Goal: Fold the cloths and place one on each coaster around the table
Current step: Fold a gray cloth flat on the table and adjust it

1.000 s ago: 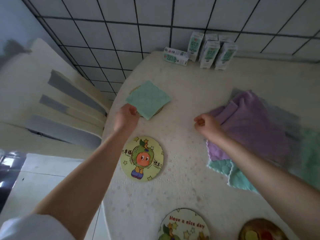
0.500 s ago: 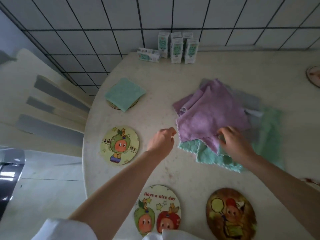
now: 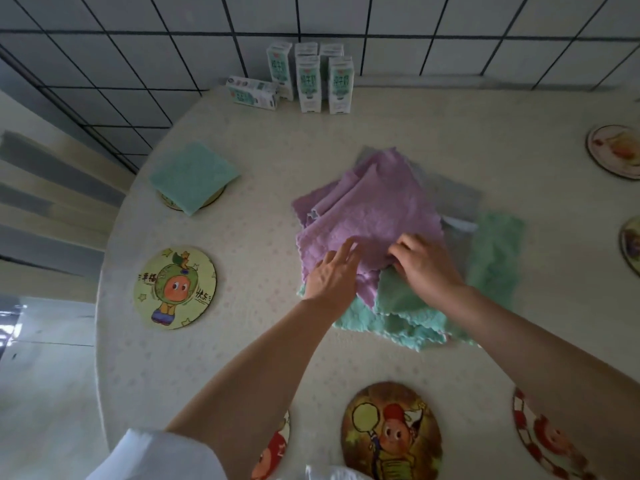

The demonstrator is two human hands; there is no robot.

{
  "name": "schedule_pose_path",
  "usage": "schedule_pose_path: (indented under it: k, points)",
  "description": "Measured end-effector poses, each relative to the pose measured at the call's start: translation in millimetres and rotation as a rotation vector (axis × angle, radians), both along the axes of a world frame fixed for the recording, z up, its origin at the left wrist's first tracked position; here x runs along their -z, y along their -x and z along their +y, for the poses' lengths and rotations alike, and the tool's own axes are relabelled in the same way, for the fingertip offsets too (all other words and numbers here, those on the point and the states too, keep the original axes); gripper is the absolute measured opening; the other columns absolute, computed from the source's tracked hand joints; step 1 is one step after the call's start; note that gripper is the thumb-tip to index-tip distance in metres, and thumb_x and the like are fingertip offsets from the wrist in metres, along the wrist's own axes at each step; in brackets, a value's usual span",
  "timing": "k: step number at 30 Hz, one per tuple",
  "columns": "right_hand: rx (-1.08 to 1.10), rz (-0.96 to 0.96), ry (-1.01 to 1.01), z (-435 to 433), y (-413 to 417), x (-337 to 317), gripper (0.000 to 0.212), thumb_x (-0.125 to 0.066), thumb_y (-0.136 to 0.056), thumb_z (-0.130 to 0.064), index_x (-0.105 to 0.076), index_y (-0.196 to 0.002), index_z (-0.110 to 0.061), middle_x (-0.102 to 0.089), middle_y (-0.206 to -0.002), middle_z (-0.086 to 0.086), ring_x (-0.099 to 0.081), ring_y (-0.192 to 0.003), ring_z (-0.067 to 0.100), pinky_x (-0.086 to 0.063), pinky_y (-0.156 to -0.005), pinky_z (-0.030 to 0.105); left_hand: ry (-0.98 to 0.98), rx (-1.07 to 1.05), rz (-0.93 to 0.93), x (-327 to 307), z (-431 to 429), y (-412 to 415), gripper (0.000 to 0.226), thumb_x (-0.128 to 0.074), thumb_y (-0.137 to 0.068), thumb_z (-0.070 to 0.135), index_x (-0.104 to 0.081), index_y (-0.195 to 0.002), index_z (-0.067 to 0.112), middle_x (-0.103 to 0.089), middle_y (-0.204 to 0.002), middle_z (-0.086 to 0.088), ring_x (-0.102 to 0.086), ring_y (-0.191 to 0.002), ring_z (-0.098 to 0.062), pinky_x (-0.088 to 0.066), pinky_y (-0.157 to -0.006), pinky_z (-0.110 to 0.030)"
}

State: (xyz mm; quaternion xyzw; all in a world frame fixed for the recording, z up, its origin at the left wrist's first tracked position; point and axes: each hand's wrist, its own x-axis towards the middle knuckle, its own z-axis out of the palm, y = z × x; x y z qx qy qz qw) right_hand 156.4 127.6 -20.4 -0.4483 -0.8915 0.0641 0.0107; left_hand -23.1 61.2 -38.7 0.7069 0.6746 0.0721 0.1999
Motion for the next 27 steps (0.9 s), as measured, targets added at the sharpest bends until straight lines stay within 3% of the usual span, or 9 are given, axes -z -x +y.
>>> schedule_pose_path:
  k: [5,9,13,15,18,22,24,27]
  points:
    - [0.064,0.221,0.098,14,8,-14,0.004,-0.060,-0.086,-0.015,-0.063,-0.086,-0.013,-0.064,-0.085,0.002,-0.059,-0.078,0.024,-0.050,-0.064,0.036,-0.013,-0.027,0.012,4,11,-2,0.065,-0.059,-0.089,0.039,-0.030,-0.145,0.025,-0.035,-0.147,0.005,-0.047,-0.118,-0.022,-0.041,-0.098,-0.036]
    - [0.050,0.311,0.128,29,16,-32,0.011,-0.045,-0.096,-0.017,-0.055,-0.096,-0.011,-0.061,-0.085,0.002,-0.057,-0.070,0.022,-0.041,-0.058,0.032,-0.114,-0.115,-0.048,-2,25,5,0.044,-0.053,-0.092,0.029,-0.046,-0.135,0.027,-0.052,-0.133,0.004,-0.051,-0.116,-0.021,-0.042,-0.100,-0.039]
    - [0.026,0.395,0.295,57,18,-44,0.013,-0.044,-0.096,-0.016,-0.055,-0.100,-0.010,-0.063,-0.093,0.006,-0.060,-0.080,0.026,-0.046,-0.070,0.036,-0.076,-0.258,-0.210,-16,45,29,0.031,-0.048,-0.095,0.019,-0.060,-0.122,0.026,-0.064,-0.117,-0.004,-0.063,-0.095,-0.025,-0.056,-0.079,-0.043]
    - [-0.009,0.331,0.333,69,16,-53,0.014,-0.053,-0.091,-0.021,-0.055,-0.103,-0.013,-0.063,-0.098,0.004,-0.062,-0.083,0.025,-0.048,-0.073,0.036,0.014,-0.280,-0.266,-27,55,45,0.025,-0.051,-0.094,0.017,-0.066,-0.115,0.021,-0.069,-0.101,-0.010,-0.065,-0.082,-0.027,-0.056,-0.071,-0.042]
    - [-0.057,0.144,0.334,85,5,-61,0.027,-0.062,-0.081,-0.015,-0.057,-0.107,-0.013,-0.060,-0.106,0.003,-0.057,-0.093,0.023,-0.046,-0.078,0.034,0.052,-0.178,-0.239,-47,63,70,0.024,-0.053,-0.093,0.011,-0.070,-0.109,0.014,-0.071,-0.093,-0.012,-0.065,-0.079,-0.027,-0.052,-0.069,-0.034]
    - [0.003,0.009,0.229,99,-1,-75,0.010,-0.055,-0.084,-0.008,-0.064,-0.088,-0.010,-0.063,-0.091,0.015,-0.061,-0.087,0.033,-0.037,-0.064,0.033,0.088,-0.102,-0.187,-74,69,110,0.022,-0.051,-0.090,0.005,-0.071,-0.099,0.010,-0.068,-0.084,-0.006,-0.060,-0.072,-0.022,-0.045,-0.062,-0.026]
    - [0.084,0.062,0.174,102,5,-85,0.015,-0.053,-0.087,-0.010,-0.067,-0.093,-0.011,-0.067,-0.093,0.019,-0.063,-0.086,0.036,-0.041,-0.065,0.035,0.098,-0.142,-0.225,-90,68,126,0.024,-0.049,-0.091,0.002,-0.070,-0.100,0.009,-0.067,-0.083,-0.008,-0.061,-0.070,-0.027,-0.053,-0.059,-0.031]
    - [0.152,0.302,0.146,98,31,-103,0.023,-0.050,-0.087,-0.003,-0.070,-0.098,-0.007,-0.071,-0.097,0.016,-0.066,-0.085,0.035,-0.051,-0.072,0.038,0.113,-0.334,-0.433,-114,64,147,0.031,-0.043,-0.092,-0.005,-0.066,-0.101,0.014,-0.060,-0.087,-0.007,-0.062,-0.075,-0.027,-0.059,-0.055,-0.034]
